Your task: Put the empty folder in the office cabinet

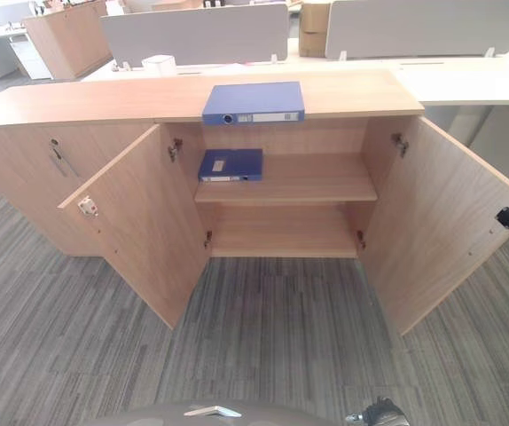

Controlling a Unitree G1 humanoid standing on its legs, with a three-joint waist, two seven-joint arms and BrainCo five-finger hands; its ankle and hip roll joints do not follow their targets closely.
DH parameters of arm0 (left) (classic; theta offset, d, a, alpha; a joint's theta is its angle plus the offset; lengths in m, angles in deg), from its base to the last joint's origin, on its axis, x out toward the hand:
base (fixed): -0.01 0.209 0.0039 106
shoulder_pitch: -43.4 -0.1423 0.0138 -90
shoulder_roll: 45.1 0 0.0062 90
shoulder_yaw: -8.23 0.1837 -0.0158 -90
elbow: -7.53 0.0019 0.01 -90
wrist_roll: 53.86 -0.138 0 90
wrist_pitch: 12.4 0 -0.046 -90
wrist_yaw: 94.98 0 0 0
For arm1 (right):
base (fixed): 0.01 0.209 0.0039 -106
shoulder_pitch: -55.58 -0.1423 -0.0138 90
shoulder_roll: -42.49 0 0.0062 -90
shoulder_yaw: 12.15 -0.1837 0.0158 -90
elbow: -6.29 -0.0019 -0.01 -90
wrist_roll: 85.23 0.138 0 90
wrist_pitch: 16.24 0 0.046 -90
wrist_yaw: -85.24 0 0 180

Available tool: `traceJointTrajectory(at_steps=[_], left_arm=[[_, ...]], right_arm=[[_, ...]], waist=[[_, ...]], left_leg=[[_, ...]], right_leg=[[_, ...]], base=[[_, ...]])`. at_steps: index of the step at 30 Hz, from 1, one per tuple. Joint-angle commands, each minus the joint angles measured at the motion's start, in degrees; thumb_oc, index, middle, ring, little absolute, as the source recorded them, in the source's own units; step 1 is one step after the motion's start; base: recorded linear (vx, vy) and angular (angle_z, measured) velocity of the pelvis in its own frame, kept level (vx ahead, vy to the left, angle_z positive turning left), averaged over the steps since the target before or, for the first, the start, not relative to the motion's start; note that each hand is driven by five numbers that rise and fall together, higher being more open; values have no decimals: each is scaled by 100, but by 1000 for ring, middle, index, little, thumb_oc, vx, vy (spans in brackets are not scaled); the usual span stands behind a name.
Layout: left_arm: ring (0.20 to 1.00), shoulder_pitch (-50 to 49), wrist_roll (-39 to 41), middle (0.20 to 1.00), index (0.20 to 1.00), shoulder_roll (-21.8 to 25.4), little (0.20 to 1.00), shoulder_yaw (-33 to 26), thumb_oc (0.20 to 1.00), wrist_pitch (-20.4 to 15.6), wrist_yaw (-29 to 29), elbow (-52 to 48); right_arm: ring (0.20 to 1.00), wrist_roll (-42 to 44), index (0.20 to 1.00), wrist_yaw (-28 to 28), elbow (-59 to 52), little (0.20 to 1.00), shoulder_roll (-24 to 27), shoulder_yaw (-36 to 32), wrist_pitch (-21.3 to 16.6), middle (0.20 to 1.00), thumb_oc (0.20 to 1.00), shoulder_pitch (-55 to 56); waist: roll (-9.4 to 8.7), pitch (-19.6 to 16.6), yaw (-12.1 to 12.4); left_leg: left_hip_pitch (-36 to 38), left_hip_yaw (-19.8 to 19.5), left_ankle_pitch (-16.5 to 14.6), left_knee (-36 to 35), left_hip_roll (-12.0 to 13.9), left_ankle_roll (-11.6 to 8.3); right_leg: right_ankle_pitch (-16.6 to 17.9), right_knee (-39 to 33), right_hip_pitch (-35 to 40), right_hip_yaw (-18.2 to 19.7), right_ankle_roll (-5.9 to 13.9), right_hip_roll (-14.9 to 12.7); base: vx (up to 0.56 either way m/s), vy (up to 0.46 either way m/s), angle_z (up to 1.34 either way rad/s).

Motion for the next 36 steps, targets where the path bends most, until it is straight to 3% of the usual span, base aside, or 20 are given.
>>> traceJointTrajectory(at_steps=[1,36], left_arm=[[1000,299,-102,1000,1000,94,1000,3,1000,-30,240,227],[1000,403,-224,1000,1000,73,1000,131,1000,19,177,233]], right_arm=[[1000,-92,1000,161,147,1000,-12,328,-62,1000,1000,-326],[1000,-63,1000,113,91,1000,-144,515,-121,1000,1000,-298]], waist=[[-191,-59,-13],[-255,-126,24]], left_leg=[[-222,-82,-196,-64,284,-269],[-154,-88,-258,-64,286,-270]], right_leg=[[-332,-3,84,-11,429,-251],[-357,-3,129,-33,444,-257]], base=[[0,0,0],[0,0,0]])
